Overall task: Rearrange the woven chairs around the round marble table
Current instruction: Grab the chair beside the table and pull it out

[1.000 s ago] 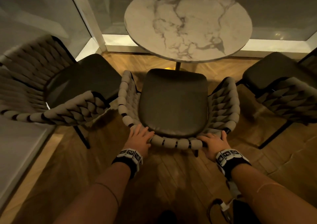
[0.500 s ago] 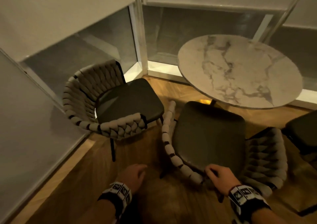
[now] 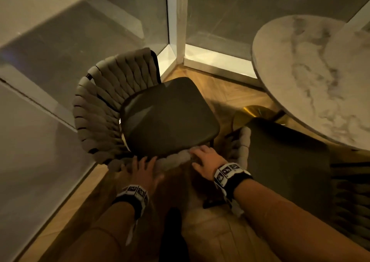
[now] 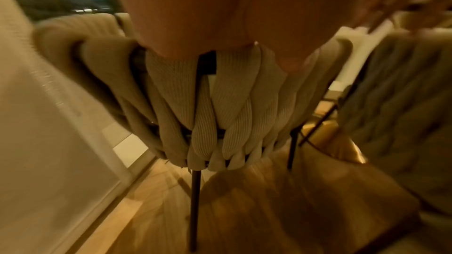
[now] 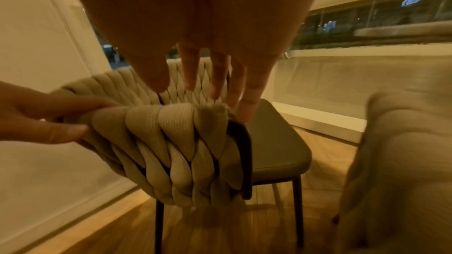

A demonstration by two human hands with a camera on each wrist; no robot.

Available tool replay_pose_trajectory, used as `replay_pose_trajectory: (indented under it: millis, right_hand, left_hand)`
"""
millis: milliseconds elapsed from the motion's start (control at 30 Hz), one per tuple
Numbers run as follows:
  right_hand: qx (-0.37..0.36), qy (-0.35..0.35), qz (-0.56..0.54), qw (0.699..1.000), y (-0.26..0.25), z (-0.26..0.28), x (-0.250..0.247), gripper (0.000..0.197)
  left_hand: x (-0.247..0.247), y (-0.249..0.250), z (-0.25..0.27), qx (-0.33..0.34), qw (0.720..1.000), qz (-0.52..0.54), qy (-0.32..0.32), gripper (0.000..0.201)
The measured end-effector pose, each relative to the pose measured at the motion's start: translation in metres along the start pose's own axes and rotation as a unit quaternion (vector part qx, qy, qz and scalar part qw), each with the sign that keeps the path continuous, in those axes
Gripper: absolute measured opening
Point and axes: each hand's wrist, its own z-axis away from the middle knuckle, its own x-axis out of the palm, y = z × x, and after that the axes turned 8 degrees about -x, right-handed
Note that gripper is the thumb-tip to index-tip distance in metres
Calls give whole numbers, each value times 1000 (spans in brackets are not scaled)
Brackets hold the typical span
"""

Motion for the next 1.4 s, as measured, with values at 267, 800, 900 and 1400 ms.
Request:
replay_pose_trajectory:
  millis: [267,800,900,1400]
  right_hand:
    - [33,-73,110,991,8,-84,12,61]
    - [87,14,56,995,26,-139,-39,61]
    - [95,39,8,995,37,-153,-53,52]
    - [134,52,-87,986,104,-192,-123,55]
  left_hand:
    - [-1,-5,-28,25,999,9,38,46]
    - [-100,24,-170,204,969,-104,91,49]
    - [-131,46,-208,228,950,-178,118,52]
    - [-171,146,-290,198,965,-149,85,63]
